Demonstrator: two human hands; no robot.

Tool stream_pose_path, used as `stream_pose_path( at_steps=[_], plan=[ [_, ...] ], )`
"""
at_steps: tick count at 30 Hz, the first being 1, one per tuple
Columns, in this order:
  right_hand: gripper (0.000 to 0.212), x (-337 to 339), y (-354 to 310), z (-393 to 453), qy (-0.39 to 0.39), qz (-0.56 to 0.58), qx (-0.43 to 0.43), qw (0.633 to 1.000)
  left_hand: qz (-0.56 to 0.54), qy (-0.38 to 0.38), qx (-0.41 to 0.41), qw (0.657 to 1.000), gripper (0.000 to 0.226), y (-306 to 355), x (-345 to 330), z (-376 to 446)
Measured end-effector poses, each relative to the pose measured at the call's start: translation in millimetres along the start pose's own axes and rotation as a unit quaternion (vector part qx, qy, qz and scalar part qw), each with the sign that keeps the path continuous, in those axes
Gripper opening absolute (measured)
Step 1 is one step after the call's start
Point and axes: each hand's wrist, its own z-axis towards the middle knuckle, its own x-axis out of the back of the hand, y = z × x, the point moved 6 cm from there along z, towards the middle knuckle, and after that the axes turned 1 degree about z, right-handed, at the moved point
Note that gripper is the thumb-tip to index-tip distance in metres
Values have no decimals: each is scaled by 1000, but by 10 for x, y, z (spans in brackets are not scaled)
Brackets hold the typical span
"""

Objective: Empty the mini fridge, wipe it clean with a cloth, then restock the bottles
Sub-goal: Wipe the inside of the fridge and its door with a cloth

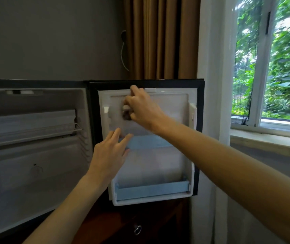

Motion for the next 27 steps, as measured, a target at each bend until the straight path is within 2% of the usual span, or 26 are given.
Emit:
stream_pose_path(
  at_steps=[6, 9, 13, 18, 20, 22, 25, 27],
  plan=[
    [22, 434, 844, -538, -5, -14, -85, 996, -19, 2, 0, 1000, 52, 18, 45, 4],
    [22, 505, 1006, -657, -6, -32, -103, 994, -21, 8, -1, 1000, 52, 32, 58, 2],
    [21, 360, 696, -572, -11, -25, -81, 996, -25, 12, 12, 1000, 51, 26, 41, -17],
    [23, -130, -245, -176, -41, 43, -21, 998, -35, 1, 23, 999, 45, 14, -9, -8],
    [24, -202, -453, -55, -43, 73, -24, 996, -48, -9, 33, 998, 42, -29, -51, -17],
    [22, -194, -448, -20, -50, 94, -26, 994, -42, -9, 28, 999, 47, -45, -54, -28],
    [18, -152, -292, -151, -74, 41, 2, 996, -37, 1, 11, 999, 51, -8, 28, -28],
    [15, -116, -100, -295, -75, 25, -17, 997, -30, 3, 7, 1000, 51, 6, 62, -31]
  ],
)
